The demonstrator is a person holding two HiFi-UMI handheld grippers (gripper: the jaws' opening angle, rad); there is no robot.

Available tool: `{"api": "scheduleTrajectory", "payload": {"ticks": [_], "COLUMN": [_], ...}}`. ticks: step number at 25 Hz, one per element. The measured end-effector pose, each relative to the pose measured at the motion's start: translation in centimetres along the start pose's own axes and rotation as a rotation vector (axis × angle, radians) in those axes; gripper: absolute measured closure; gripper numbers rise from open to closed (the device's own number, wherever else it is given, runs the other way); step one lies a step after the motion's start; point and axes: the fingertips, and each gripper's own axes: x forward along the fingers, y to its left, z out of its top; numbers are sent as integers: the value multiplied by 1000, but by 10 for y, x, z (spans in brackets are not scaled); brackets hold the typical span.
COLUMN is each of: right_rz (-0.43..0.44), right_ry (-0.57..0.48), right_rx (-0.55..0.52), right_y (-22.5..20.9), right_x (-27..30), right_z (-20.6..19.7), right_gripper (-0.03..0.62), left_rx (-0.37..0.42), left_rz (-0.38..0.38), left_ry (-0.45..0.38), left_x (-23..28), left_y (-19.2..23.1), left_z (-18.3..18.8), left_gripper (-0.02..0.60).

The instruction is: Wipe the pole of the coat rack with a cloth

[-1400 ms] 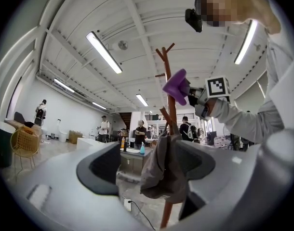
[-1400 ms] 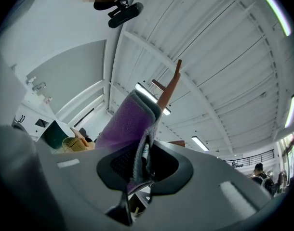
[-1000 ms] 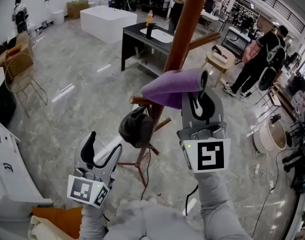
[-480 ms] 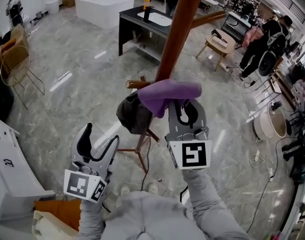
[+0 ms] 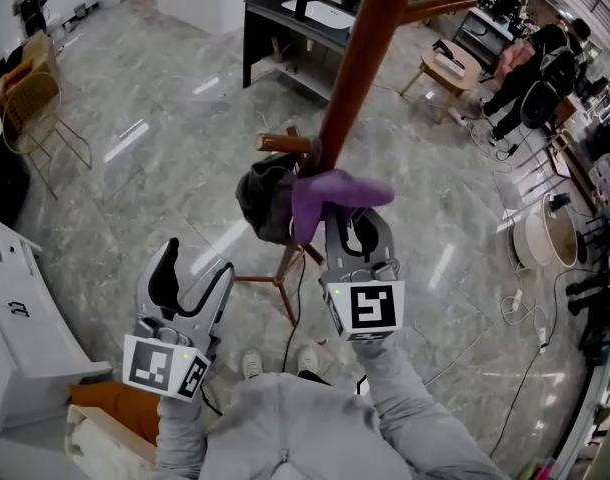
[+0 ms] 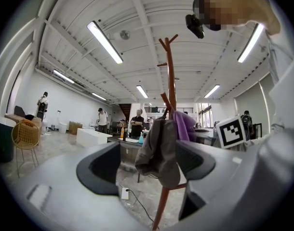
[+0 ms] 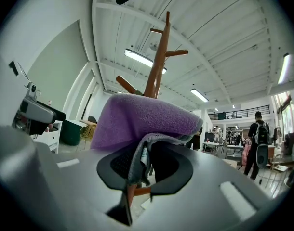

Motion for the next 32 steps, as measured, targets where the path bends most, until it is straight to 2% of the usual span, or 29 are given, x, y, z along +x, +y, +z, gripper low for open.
{"api": "scheduleTrajectory", "payload": {"ticks": [11,16,21,26,32], "right_rz": [67,67,23,-14,-59], "right_ry": [185,205,129,32,-206], "right_rx": [7,14,0,-46,-158], "right_y": [32,32,14,-1,-18], "right_x": [-11,-25,-45,-67,-71], "right_z": [-78,-81,-46,15,118], "right_gripper": [543,543,543,543,543], "left_rx": [0,-1,-1,0,2], "left_rz": [1,-1,-7,-20,-26], "left_ry": [13,12,-1,-28,-58], "left_x": [-10,-12,-12,-11,-12], "left_y": [-6,-8,-12,-18,-17], "left_z": [-5,-4,-1,5,13], "left_gripper": [198,198,198,198,198]}}
